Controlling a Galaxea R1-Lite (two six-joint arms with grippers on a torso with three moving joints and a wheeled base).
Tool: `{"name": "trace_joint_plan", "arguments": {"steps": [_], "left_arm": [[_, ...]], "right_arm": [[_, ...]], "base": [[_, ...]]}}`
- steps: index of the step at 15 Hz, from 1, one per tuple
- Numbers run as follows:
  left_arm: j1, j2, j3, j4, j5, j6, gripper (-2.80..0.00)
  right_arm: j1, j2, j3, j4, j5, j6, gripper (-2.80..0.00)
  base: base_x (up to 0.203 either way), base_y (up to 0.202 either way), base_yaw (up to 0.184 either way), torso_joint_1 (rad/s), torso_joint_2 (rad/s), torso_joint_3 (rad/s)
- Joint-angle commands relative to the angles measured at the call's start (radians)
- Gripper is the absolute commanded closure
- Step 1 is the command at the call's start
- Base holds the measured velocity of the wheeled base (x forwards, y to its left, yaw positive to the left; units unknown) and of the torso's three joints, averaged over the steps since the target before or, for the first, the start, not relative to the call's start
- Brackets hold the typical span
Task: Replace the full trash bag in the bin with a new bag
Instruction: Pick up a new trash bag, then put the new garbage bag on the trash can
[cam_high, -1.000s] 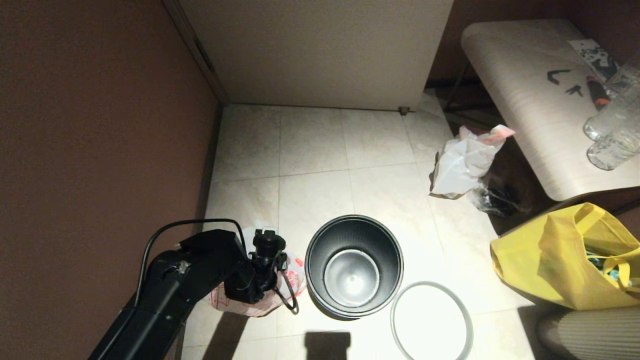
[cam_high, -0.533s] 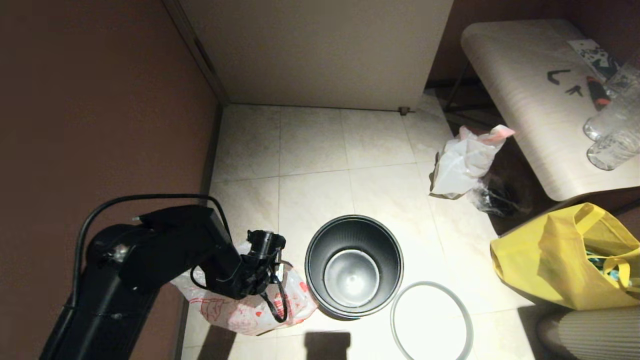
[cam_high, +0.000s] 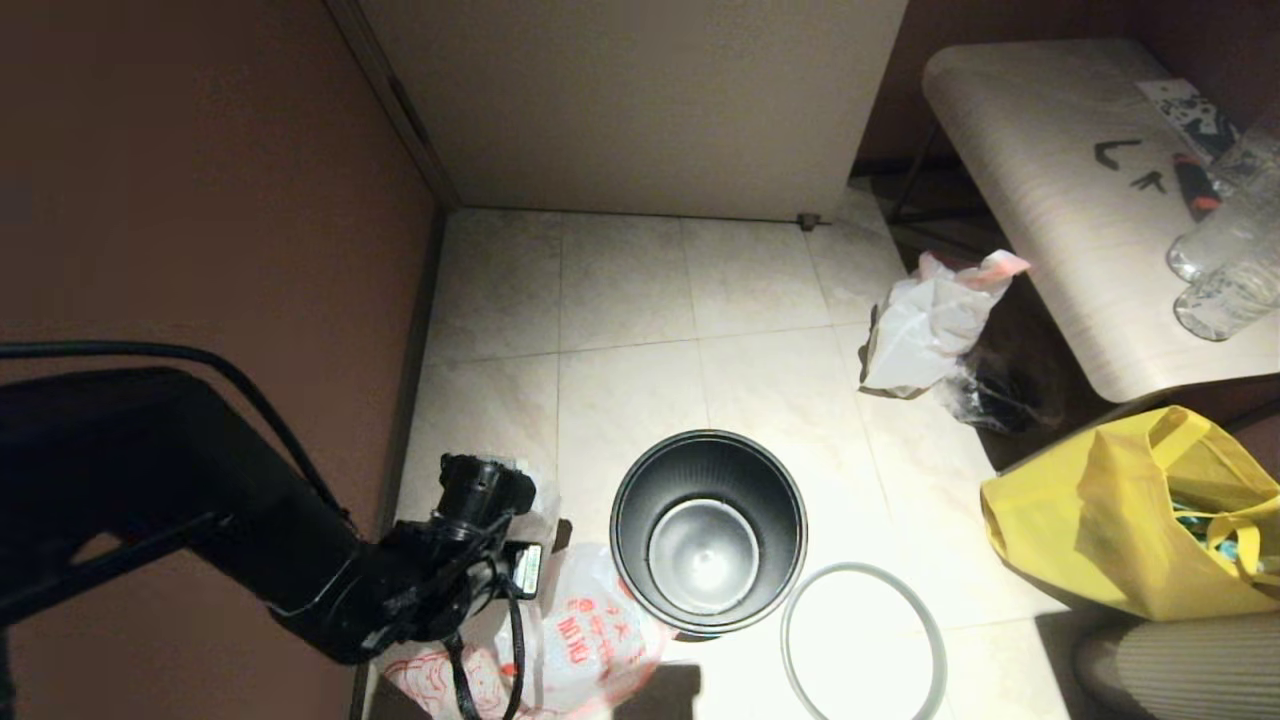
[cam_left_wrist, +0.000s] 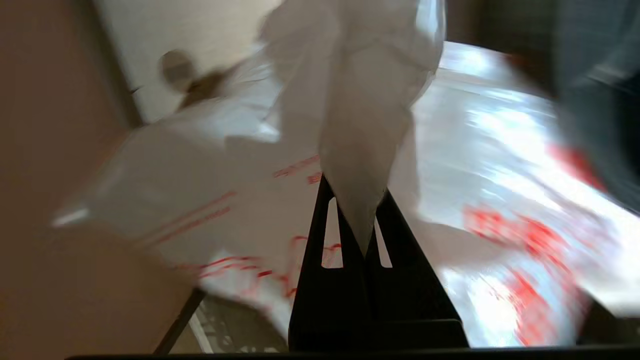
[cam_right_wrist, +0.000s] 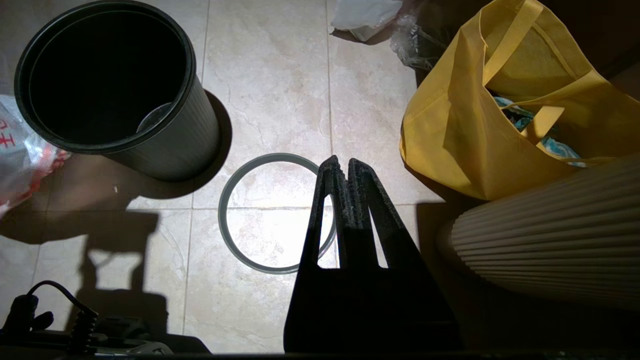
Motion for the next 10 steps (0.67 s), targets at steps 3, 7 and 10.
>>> {"name": "trace_joint_plan", "arguments": {"steps": [3,7,10], "left_arm": [[-0.346,-0.295,-0.023,0.284,0.005,-0.046,0.00],[-0.559,-0.388,-0.218,0.636,-0.050,-0.119,0.00],[-0.560,-0.271,-0.329,0.674,-0.071,-0.124,0.00]], "right_arm": [[0.000,0.001,0.000,0.000,0.001,-0.001,0.00],[0.000,0.001,0.000,0.000,0.000,-0.001,0.00],[0.000,0.001,0.000,0.000,0.001,-0.001,0.00]], "base": [[0.000,0.000,0.000,0.000,0.00,0.000],[0.000,0.000,0.000,0.000,0.00,0.000],[0.000,0.000,0.000,0.000,0.00,0.000]]}}
